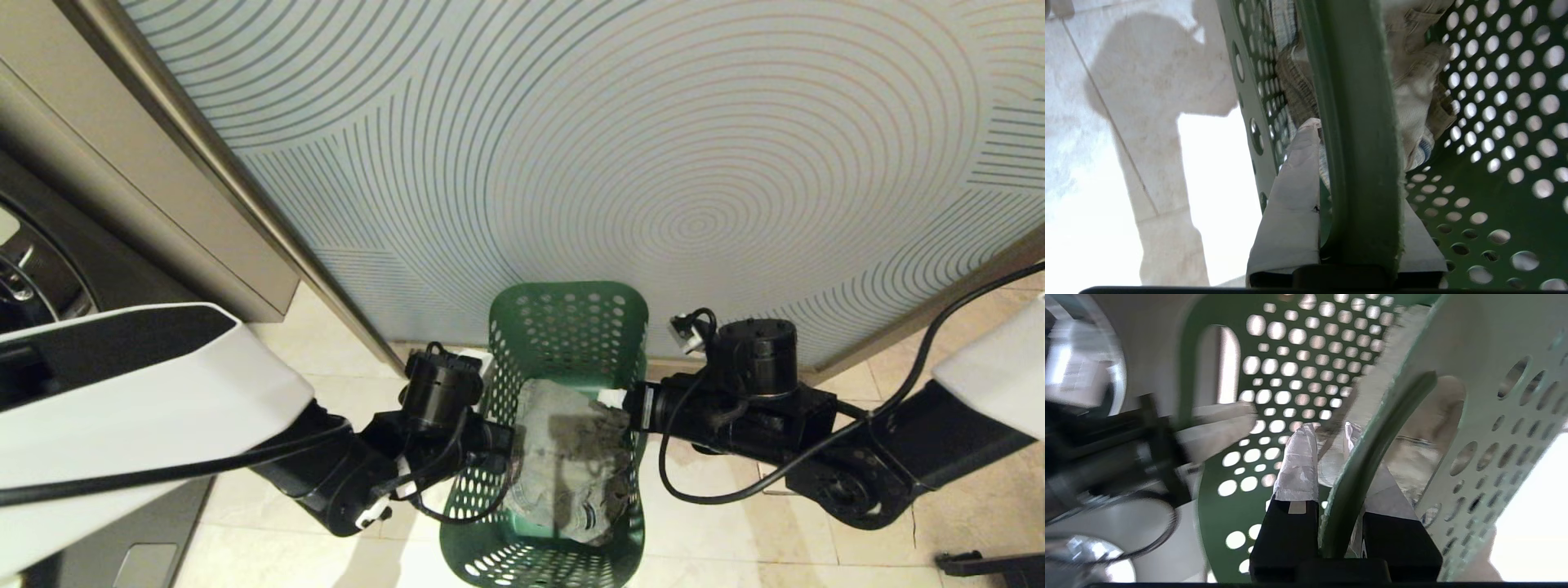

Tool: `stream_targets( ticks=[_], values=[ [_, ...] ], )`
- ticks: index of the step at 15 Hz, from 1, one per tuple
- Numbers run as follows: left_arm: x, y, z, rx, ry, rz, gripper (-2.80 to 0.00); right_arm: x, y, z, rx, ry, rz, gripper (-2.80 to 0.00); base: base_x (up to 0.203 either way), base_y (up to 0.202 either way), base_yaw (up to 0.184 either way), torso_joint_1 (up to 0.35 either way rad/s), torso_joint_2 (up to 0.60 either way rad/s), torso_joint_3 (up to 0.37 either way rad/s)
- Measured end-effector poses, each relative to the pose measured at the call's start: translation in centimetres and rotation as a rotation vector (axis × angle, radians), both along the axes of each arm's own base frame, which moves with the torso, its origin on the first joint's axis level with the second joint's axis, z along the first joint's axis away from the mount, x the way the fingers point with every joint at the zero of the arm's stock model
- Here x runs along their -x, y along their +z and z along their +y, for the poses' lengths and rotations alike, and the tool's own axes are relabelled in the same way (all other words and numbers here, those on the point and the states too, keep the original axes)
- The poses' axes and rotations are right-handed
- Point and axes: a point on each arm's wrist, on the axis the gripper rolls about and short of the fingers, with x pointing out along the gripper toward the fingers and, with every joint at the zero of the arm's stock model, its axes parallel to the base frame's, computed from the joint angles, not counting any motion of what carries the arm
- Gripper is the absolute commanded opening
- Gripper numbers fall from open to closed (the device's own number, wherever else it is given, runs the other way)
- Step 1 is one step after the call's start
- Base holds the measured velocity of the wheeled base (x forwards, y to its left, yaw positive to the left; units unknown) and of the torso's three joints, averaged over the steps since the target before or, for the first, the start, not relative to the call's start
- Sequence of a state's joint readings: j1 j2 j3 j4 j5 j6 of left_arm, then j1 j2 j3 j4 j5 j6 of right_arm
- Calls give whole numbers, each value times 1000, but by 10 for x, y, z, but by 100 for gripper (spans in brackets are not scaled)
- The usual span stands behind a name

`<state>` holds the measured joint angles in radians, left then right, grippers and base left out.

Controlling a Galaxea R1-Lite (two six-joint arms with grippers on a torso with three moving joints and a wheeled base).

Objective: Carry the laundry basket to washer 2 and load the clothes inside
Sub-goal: Pick up the clothes basket and put it beside the washing machine

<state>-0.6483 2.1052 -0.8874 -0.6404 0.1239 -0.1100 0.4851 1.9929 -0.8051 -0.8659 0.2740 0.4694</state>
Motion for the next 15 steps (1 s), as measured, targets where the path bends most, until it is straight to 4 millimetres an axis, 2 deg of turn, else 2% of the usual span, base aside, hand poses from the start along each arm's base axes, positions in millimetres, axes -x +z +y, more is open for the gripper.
stream_targets(
  ticks=[3,7,9,15],
  values=[
    [9,17,7,16,-17,-12,-280,20,19,-1,31,17,51,-280,0,0,0,0,0,0],
    [13,31,13,55,-12,-29,-280,28,40,-3,69,3,68,-280,0,0,0,0,0,0],
    [16,33,17,81,-8,-14,-280,31,47,1,64,7,48,-280,0,0,0,0,0,0],
    [29,26,25,65,-7,22,-280,39,50,11,76,-1,30,-280,0,0,0,2,3,52]
  ],
)
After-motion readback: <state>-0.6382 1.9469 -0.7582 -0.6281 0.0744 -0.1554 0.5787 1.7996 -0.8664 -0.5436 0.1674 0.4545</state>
